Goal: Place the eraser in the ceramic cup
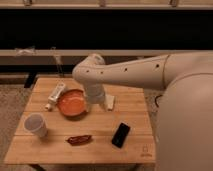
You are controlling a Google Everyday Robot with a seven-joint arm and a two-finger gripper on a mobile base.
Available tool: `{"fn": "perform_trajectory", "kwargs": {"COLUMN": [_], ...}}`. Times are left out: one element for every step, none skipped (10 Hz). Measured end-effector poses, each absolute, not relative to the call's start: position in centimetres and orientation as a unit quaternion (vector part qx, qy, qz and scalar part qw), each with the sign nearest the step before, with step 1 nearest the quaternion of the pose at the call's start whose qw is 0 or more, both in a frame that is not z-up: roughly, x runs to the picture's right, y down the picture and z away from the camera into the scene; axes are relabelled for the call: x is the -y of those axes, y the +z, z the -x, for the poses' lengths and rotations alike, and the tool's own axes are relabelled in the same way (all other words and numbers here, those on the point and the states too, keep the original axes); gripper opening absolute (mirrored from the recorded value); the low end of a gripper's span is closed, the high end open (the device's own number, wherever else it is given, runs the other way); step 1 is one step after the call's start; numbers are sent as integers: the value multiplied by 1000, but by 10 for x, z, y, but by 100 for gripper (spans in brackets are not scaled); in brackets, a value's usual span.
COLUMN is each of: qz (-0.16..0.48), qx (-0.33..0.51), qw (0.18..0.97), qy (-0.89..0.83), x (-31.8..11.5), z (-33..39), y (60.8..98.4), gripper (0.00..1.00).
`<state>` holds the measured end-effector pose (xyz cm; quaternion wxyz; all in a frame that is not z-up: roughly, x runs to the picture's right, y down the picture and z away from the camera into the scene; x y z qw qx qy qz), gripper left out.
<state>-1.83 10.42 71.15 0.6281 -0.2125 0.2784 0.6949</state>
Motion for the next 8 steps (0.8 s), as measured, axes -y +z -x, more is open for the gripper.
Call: {"fn": "perform_trajectory", "kwargs": {"qz": [205,200,195,193,194,198,205,216], "qx": [-289,-297,-304,-310,-314,-316,-315,-311], "qw": [615,601,584,567,554,535,515,508], "qy": [704,715,727,738,746,758,770,773], "x": [-108,-114,-120,-128,-135,-144,-154,-161], "z": [-4,-25,-45,-62,-74,-86,-96,-96], "y": [710,711,712,713,715,720,727,734], "gripper": [65,65,65,65,65,65,65,65]}}
